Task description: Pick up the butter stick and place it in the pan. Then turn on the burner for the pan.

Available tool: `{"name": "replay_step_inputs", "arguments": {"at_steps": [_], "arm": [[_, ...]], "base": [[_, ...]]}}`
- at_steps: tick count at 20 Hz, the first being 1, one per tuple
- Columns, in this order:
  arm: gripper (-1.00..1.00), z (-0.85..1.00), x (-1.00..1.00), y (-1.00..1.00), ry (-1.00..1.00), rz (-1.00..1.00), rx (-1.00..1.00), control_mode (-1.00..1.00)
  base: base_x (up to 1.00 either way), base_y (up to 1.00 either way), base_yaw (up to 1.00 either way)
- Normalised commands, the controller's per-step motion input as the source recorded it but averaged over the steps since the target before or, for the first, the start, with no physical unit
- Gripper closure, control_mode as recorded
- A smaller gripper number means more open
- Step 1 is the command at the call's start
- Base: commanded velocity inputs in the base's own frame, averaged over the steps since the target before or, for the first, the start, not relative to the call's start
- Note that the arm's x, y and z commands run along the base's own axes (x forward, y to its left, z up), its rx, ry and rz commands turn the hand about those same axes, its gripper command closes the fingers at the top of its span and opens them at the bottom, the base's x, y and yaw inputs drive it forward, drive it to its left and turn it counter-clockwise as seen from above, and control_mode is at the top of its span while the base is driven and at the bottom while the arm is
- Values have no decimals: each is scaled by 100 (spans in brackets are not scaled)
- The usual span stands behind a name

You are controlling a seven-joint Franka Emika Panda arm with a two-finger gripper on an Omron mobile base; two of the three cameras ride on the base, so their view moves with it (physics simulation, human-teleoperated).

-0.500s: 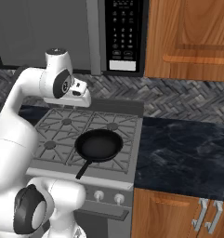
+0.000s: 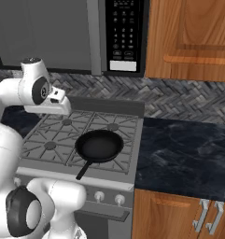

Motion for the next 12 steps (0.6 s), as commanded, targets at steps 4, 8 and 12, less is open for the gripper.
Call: {"name": "replay_step_inputs", "arguments": {"at_steps": [4,8,12], "arm": [[-100,-51,-50,100,13,0,-4,-100],[-100,-33,-48,100,15,0,-1,-100],[-100,-8,-26,100,14,0,0,-100]], "base": [[0,0,0],[0,0,0],[0,0,0]]}}
